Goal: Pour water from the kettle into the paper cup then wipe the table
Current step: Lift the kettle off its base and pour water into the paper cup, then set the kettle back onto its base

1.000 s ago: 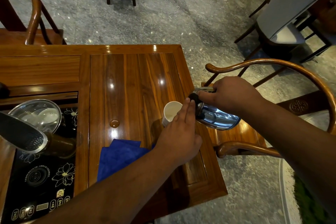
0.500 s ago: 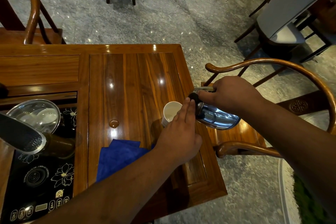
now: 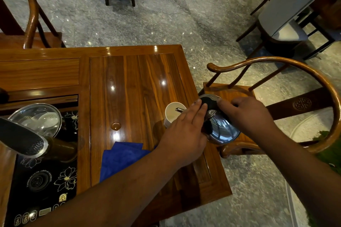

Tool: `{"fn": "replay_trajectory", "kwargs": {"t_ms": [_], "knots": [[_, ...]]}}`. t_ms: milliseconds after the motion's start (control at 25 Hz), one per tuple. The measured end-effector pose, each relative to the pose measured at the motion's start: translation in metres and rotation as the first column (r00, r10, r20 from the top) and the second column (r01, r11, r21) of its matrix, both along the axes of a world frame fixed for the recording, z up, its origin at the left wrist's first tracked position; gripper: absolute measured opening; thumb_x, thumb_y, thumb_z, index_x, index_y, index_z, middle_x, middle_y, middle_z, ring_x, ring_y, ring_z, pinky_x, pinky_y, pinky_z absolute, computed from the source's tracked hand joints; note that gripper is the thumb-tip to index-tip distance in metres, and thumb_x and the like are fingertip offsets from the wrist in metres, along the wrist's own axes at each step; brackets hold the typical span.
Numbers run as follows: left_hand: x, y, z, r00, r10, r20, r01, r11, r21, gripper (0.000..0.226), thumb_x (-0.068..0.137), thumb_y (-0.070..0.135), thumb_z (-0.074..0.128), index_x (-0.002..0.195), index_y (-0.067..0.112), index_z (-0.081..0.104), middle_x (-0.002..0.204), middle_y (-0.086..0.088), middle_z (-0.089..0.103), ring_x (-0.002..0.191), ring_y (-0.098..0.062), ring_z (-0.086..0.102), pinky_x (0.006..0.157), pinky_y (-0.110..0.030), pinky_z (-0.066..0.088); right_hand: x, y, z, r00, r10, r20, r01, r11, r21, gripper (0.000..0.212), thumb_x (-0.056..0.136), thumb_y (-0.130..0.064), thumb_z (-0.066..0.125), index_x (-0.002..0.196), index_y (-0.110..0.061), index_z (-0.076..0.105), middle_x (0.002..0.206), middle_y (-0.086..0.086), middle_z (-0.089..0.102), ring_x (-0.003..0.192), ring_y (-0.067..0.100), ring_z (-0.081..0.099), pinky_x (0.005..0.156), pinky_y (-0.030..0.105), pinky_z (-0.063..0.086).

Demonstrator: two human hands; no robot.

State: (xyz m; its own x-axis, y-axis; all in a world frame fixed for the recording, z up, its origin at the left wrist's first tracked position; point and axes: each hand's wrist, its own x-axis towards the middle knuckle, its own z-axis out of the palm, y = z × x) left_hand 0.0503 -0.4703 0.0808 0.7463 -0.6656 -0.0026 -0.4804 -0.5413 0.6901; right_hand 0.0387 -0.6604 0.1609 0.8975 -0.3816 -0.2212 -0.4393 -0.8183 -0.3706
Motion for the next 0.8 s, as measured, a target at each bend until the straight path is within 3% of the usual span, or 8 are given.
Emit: {"fn": "replay_trajectory", "kwargs": {"t_ms": [80, 200, 320, 440, 600, 680, 800], "knots": [[-0.003, 0.001, 0.005, 0.999, -0.019, 0.040, 0.019, 1.000, 0.013, 0.069, 0.104, 0.034, 0.046, 0.165, 0.024, 0.015, 0.175, 0.003, 0.011, 0.158, -0.017, 0.014, 0.121, -0.031, 0.010, -0.016, 0.001, -0.005, 0.998, -0.062, 0.028, 0.059, 0.993, 0.098, 0.053, 0.099, -0.057, 0.055, 0.062, -0.019, 0.062, 0.058, 0.003, 0.059, 0.054, 0.019, 0.055, 0.052, 0.032, 0.040], [-0.009, 0.010, 0.010, 0.995, -0.026, 0.099, 0.026, 1.000, -0.004, 0.062, 0.104, 0.033, 0.047, 0.162, 0.023, 0.029, 0.171, 0.001, 0.026, 0.155, -0.019, 0.024, 0.122, -0.034, 0.014, -0.038, 0.008, -0.013, 0.986, -0.124, 0.111, 0.096, 0.969, 0.226, 0.048, 0.102, -0.050, 0.056, 0.068, -0.018, 0.068, 0.066, 0.012, 0.066, 0.063, 0.030, 0.065, 0.058, 0.044, 0.052], [-0.014, 0.027, 0.009, 0.991, -0.018, 0.136, 0.018, 1.000, -0.003, 0.058, 0.103, 0.035, 0.047, 0.158, 0.023, 0.037, 0.168, 0.001, 0.034, 0.151, -0.018, 0.029, 0.123, -0.040, 0.026, -0.056, 0.020, -0.030, 0.987, -0.132, 0.091, 0.106, 0.962, 0.251, 0.050, 0.102, -0.051, 0.052, 0.087, -0.009, 0.076, 0.068, 0.003, 0.066, 0.063, 0.019, 0.066, 0.065, 0.030, 0.061], [-0.018, 0.053, 0.006, 0.986, 0.008, 0.169, -0.006, 1.000, -0.013, 0.056, 0.101, 0.036, 0.046, 0.155, 0.021, 0.044, 0.163, -0.001, 0.041, 0.149, -0.020, 0.035, 0.121, -0.045, 0.035, -0.065, 0.042, -0.050, 0.960, -0.255, 0.115, 0.185, 0.888, 0.421, 0.061, 0.090, -0.071, 0.050, 0.083, -0.017, 0.078, 0.075, 0.007, 0.075, 0.074, 0.026, 0.075, 0.075, 0.056, 0.064], [-0.026, 0.095, -0.002, 0.980, 0.035, 0.194, -0.034, 0.999, -0.008, 0.056, 0.100, 0.035, 0.046, 0.153, 0.017, 0.047, 0.160, -0.005, 0.045, 0.148, -0.024, 0.039, 0.116, -0.050, 0.041, -0.066, 0.080, -0.070, 0.965, -0.230, 0.125, 0.129, 0.833, 0.537, 0.055, 0.095, -0.064, 0.053, 0.085, -0.016, 0.078, 0.081, 0.011, 0.076, 0.080, 0.030, 0.075, 0.077, 0.062, 0.063], [-0.031, 0.116, -0.005, 0.976, 0.069, 0.205, -0.069, 0.998, -0.010, 0.055, 0.100, 0.033, 0.049, 0.151, 0.015, 0.050, 0.159, -0.006, 0.047, 0.146, -0.024, 0.042, 0.114, -0.050, 0.044, -0.064, 0.101, -0.075, 0.972, -0.204, 0.119, 0.099, 0.808, 0.581, 0.058, 0.091, -0.068, 0.052, 0.084, -0.017, 0.078, 0.083, 0.012, 0.077, 0.082, 0.032, 0.075, 0.075, 0.057, 0.063], [-0.039, 0.145, -0.009, 0.961, 0.127, 0.244, -0.129, 0.992, -0.010, 0.053, 0.098, 0.031, 0.054, 0.147, 0.013, 0.055, 0.154, -0.007, 0.052, 0.141, -0.024, 0.046, 0.112, -0.046, 0.047, -0.062, 0.129, -0.083, 0.984, -0.120, 0.135, 0.012, 0.787, 0.617, 0.039, 0.107, -0.041, 0.052, 0.079, -0.027, 0.075, 0.078, -0.007, 0.077, 0.075, 0.002, 0.074, 0.065, 0.023, 0.061]]}}
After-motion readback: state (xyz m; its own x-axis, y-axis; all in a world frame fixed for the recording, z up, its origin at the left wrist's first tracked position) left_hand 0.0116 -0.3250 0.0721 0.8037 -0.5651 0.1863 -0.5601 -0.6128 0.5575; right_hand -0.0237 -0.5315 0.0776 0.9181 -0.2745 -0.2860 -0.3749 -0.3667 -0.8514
